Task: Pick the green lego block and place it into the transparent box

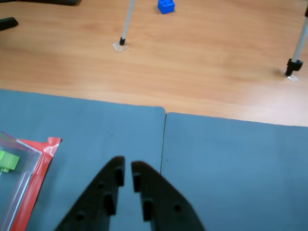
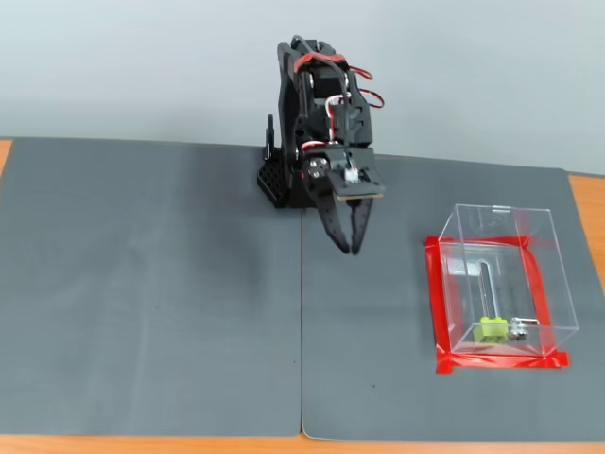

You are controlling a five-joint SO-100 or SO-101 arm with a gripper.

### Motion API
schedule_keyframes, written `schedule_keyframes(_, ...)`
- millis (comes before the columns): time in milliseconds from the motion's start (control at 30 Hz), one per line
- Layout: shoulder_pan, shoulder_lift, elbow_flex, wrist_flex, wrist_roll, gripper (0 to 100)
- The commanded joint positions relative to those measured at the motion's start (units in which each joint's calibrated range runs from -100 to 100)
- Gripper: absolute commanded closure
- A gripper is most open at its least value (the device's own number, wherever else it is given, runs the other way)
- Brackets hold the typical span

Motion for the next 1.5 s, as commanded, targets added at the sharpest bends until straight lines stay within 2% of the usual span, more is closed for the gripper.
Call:
schedule_keyframes(0, 1.7, -9.1, 5.8, -0.6, -0.3, 98)
schedule_keyframes(300, 7.9, -25.5, 24.1, -0.7, -0.3, 98)
schedule_keyframes(533, 7.4, -35.1, 35.0, -0.7, -0.1, 98)
schedule_keyframes(900, 4.3, -35.7, 44.7, -0.2, -0.2, 98)
schedule_keyframes(1167, 5.5, -35.8, 52.3, 0.1, -0.2, 98)
schedule_keyframes(1467, 6.1, -35.8, 52.6, 0.2, -0.3, 98)
